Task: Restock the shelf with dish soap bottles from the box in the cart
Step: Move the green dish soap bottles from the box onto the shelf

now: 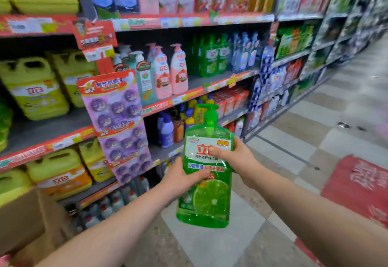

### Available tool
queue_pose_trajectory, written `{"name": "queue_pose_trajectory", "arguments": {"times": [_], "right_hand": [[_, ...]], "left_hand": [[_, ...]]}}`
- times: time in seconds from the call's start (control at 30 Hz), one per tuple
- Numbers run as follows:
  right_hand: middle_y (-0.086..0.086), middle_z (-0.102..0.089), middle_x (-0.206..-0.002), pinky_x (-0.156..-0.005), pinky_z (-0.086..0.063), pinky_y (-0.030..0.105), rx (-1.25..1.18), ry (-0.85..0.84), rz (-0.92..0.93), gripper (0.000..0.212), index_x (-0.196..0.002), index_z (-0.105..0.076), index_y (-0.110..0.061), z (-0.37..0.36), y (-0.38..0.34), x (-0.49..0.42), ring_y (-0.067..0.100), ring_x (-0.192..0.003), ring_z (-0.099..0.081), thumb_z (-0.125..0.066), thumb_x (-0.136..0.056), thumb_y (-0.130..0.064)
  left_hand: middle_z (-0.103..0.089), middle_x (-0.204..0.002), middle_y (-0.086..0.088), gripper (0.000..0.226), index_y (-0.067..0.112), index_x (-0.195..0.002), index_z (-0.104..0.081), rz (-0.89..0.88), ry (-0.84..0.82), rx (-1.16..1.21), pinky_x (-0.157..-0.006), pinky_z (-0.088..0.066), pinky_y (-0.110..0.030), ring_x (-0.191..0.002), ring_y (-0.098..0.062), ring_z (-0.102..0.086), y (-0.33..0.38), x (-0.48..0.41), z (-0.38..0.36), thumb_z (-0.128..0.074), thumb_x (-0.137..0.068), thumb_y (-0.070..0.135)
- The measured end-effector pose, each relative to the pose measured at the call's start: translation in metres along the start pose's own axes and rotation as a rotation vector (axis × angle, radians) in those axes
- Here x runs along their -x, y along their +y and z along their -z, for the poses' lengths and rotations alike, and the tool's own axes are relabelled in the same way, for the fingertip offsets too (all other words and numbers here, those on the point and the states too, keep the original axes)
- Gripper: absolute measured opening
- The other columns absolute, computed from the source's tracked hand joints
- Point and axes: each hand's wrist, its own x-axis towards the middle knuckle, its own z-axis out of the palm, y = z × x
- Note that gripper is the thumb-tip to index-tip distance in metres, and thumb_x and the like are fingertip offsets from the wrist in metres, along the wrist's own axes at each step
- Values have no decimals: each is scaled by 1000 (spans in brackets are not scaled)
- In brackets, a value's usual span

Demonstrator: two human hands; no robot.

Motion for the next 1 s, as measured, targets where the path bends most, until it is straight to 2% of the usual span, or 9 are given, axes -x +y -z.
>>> {"name": "queue_pose_trajectory", "arguments": {"times": [0.1,0.3,0.4,0.5,0.63,0.77,0.83,0.9,1.0], "right_hand": [[6,-72,-97,-52,-56,23,-71,41,0,52,-115,-51,-15,37,0,-15,14,-71,-73,-80,-72,-9],[8,-72,-104,-66,-59,32,-71,114,23,57,-121,-50,-14,97,-10,-79,22,-85,-73,-80,-72,-14],[9,-72,-105,-68,-59,35,-68,143,49,55,-119,-50,-15,122,-23,-127,24,-87,-73,-80,-72,-14],[6,-74,-99,-63,-59,30,-68,153,66,47,-109,-54,-19,143,-39,-181,21,-82,-73,-81,-71,-15],[2,-76,-91,-61,-59,29,-101,195,109,44,-106,-57,-20,167,-50,-243,19,-79,-74,-81,-70,-14],[8,-75,-99,-68,-59,34,-123,188,117,54,-119,-55,-12,199,-50,-295,24,-85,-73,-80,-71,-9],[10,-74,-102,-69,-59,36,-112,164,99,57,-121,-54,-12,218,-50,-322,26,-87,-73,-80,-70,-11],[10,-74,-103,-69,-59,37,-100,143,92,57,-121,-54,-13,239,-50,-351,26,-87,-73,-80,-71,-11],[8,-75,-99,-67,-59,35,-87,98,88,56,-120,-55,-11,269,-53,-397,25,-85,-73,-81,-70,-10]], "left_hand": [[-69,-76,27,25,37,-83,-61,-34,-66,-3,-61,-44,-4,-72,14,-62,14,-31,-30,-81,-68,34],[-72,-85,19,32,31,-93,-60,-82,-196,23,-70,-50,-13,-80,5,-66,35,-124,-76,-80,-69,32],[-70,-101,10,43,30,-104,-57,-97,-197,34,-80,-52,-22,-90,-4,-66,48,-183,-93,-81,-68,35],[-64,-93,21,37,38,-88,-50,-115,-199,-14,-66,-44,-11,-84,4,-60,65,-239,-101,-80,-66,42],[-63,-94,21,37,39,-89,-50,-151,-203,-57,-64,-42,-10,-82,5,-57,81,-310,-111,-78,-66,45],[-66,-100,12,42,35,-97,-49,-142,-214,-51,-79,-46,-26,-91,-6,-61,84,-364,-138,-79,-68,38],[-65,-97,16,40,35,-98,-50,-137,-234,-50,-75,-45,-19,-89,-1,-61,86,-389,-153,-78,-70,37],[-63,-87,21,38,34,-98,-52,-127,-236,-34,-62,-42,-4,-75,14,-59,89,-417,-169,-78,-71,34],[-58,-79,26,36,36,-91,-48,-121,-181,-47,-53,-37,3,-62,25,-53,93,-460,-194,-78,-71,31]]}}
